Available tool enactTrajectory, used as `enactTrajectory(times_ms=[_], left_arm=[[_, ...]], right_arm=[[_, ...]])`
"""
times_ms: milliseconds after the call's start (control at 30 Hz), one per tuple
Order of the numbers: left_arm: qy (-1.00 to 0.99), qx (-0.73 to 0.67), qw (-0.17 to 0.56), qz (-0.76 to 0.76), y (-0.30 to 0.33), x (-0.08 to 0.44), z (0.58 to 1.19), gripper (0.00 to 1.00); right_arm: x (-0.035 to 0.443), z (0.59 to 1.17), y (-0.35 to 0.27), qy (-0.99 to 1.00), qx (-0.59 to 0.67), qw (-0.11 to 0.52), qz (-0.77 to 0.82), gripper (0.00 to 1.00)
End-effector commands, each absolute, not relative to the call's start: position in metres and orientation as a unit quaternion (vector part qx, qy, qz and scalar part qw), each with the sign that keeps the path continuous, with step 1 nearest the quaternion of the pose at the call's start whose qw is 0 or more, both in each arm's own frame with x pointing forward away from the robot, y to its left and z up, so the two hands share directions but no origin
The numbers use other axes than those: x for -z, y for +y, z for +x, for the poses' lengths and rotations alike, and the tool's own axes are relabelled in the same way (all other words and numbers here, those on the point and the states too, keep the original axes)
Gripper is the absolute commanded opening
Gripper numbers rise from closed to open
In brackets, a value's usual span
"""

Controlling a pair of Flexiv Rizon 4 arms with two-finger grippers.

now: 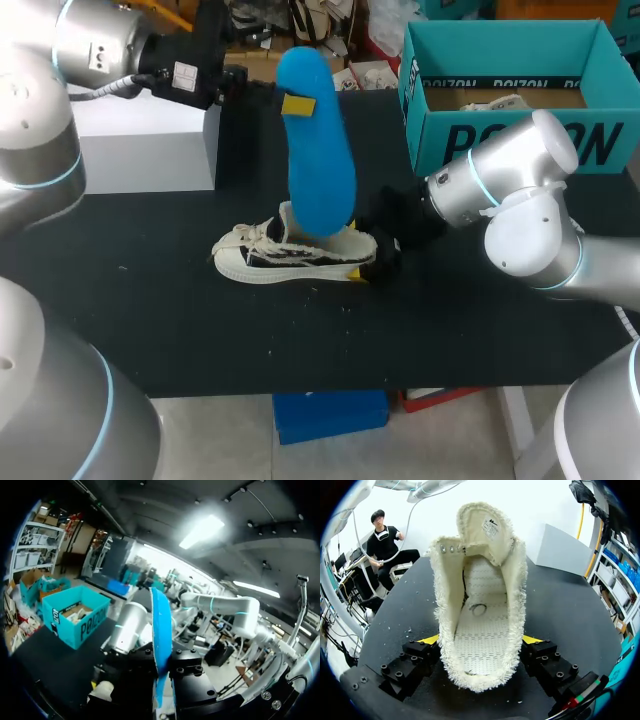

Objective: Take the shoe out of the shoebox, open the shoe tongue, remove and reinsert the insole, then place the shoe into the shoebox

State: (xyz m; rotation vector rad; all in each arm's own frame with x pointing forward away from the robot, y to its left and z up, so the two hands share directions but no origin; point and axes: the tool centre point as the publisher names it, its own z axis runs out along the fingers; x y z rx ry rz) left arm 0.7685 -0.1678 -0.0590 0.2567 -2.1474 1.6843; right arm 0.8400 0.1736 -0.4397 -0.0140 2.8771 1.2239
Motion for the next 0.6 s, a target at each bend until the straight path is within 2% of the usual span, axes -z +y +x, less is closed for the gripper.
enactTrajectory(times_ms=[33, 600], left_arm=[[-0.769, -0.603, 0.198, 0.083, -0.167, 0.042, 0.766, 0.00], [-0.785, -0.587, 0.187, 0.068, -0.168, 0.027, 0.763, 0.00]], right_arm=[[0.441, 0.840, 0.175, 0.921, -0.389, 0.008, -0.003, 0.00], [0.441, 0.840, 0.175, 0.921, -0.389, 0.008, -0.003, 0.00]])
